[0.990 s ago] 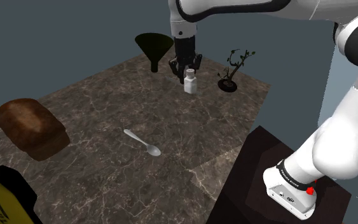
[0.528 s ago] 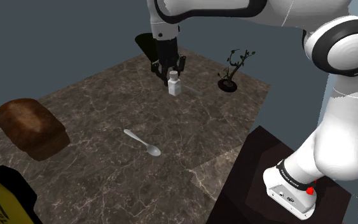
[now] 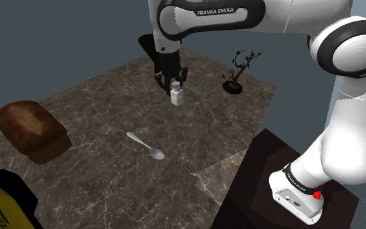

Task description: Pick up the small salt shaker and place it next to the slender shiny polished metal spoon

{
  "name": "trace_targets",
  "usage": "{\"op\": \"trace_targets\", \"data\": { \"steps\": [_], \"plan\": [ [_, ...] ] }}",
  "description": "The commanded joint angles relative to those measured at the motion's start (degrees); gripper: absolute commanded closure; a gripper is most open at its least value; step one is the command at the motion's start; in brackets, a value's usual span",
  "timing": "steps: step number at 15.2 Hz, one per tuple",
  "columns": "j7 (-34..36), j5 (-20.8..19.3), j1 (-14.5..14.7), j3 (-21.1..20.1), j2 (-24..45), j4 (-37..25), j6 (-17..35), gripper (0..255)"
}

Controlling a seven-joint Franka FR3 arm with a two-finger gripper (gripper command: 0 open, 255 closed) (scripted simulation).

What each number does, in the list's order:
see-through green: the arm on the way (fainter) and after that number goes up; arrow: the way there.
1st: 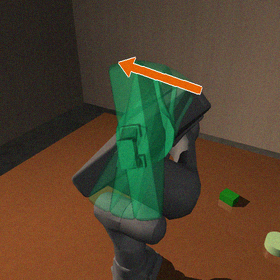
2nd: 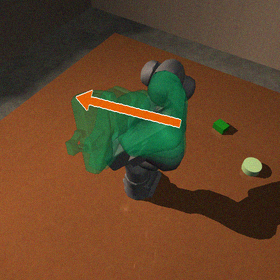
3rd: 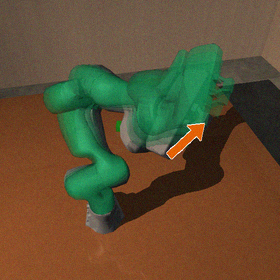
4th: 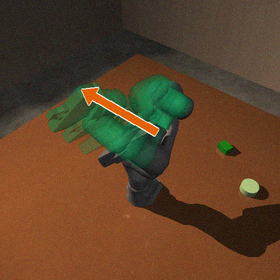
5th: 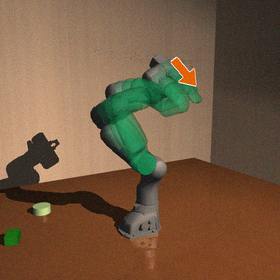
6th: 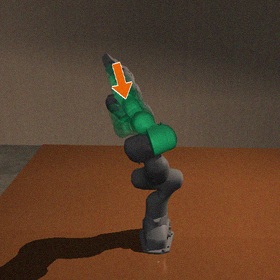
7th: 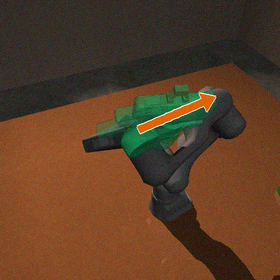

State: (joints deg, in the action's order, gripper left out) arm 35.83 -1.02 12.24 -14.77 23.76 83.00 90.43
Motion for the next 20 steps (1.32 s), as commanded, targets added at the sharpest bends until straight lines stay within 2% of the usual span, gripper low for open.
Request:
{"op": "trace_targets", "data": {
  "steps": [1,18,20],
  "plan": [
    [0.0,-0.1,0.0,0.0,0.3,1.1,1.4,255],
    [-0.1,-0.9,0.1,0.5,3.9,9.2,13.1,255],
    [-0.1,-0.9,0.1,0.5,3.9,9.2,13.1,255]
  ]
}}
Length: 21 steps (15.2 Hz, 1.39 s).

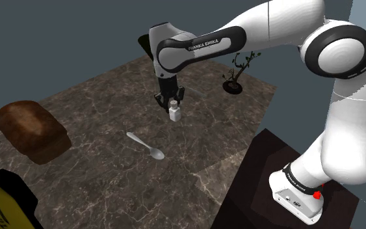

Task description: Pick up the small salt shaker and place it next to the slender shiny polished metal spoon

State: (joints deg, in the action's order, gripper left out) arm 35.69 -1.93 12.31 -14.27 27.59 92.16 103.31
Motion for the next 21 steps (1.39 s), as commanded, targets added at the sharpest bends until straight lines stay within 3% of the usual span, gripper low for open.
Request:
{"op": "trace_targets", "data": {
  "steps": [1,6,7,12,16,21],
  "plan": [
    [0.0,0.0,0.0,0.0,0.1,0.1,0.2,255],
    [0.0,0.0,0.0,0.0,0.1,0.1,0.2,255],
    [0.0,0.0,0.0,0.0,0.1,0.1,0.2,0],
    [0.0,0.0,0.0,0.0,0.1,0.1,0.2,0],
    [0.0,0.0,0.2,0.0,0.5,-7.8,-7.3,0],
    [0.0,0.0,0.2,0.0,0.5,-7.8,-7.3,0]
  ]
}}
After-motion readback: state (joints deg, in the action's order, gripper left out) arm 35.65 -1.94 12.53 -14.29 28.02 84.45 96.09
